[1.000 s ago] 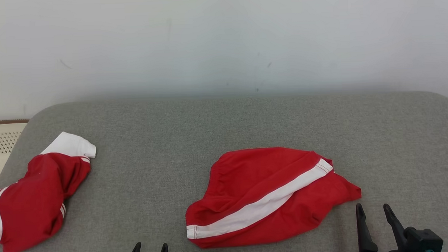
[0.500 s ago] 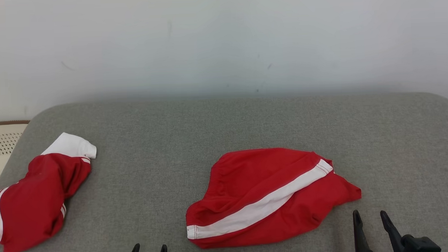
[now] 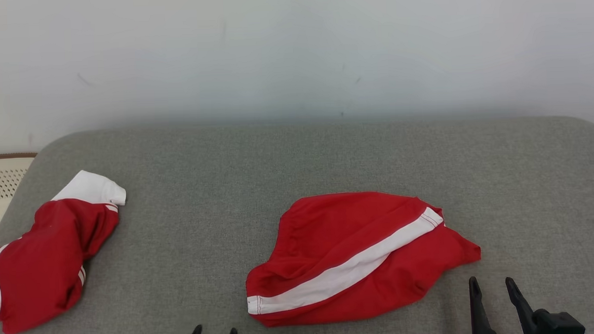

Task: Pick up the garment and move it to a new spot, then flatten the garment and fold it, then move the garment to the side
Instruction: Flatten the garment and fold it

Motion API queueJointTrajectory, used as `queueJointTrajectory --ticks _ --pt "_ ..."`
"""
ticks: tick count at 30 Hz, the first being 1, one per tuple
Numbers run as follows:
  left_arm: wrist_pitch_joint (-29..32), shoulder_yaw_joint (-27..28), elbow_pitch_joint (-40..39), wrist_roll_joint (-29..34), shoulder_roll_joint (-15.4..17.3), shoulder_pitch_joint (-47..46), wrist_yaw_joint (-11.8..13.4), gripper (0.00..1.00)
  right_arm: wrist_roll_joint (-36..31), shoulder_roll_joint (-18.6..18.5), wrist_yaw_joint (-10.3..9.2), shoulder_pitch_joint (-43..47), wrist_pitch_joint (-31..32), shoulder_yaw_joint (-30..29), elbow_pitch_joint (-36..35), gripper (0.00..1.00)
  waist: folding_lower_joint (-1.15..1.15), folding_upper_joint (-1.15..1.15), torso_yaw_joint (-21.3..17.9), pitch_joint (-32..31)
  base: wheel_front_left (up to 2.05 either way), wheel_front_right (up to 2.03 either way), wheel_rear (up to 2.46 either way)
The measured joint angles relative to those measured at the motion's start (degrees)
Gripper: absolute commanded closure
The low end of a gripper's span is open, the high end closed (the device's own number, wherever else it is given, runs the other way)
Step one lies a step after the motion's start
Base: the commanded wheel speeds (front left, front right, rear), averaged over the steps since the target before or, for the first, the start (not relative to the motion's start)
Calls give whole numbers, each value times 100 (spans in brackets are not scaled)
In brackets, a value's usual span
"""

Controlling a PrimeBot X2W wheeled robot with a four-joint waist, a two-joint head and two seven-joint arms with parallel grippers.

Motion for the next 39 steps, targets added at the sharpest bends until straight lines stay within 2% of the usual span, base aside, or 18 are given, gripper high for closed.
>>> queueJointTrajectory --ticks 7,11,22,30,31,33,39 --pt "0 -381 244 -208 0 -388 -250 0 8 -3 0 -108 0 87 -34 0 0 0 -7 203 0 0 0" --pt "0 -555 494 -669 -1 -615 -344 0 18 -10 0 -179 1 152 -33 0 1 0 -71 338 0 0 0" --pt "0 -650 1001 -1288 -1 -1106 -391 0 59 -30 0 -432 0 185 -71 0 2 1 -415 694 0 0 0" --pt "0 -748 1135 -1347 2 -1233 -391 0 60 -31 0 -476 0 160 -158 0 2 1 -556 891 0 0 0" --pt "0 -765 1132 -1380 3 -1259 -391 8 60 -31 0 -480 0 156 -164 0 2 1 -560 906 0 0 0" --pt "0 -794 1093 -1402 10 -1269 -391 100 62 -31 0 -503 0 146 -176 0 1 1 -555 932 0 0 0" --pt "0 -672 882 -1325 42 -1266 -392 100 109 -74 0 -595 0 244 -223 0 1 1 -481 972 0 0 0"
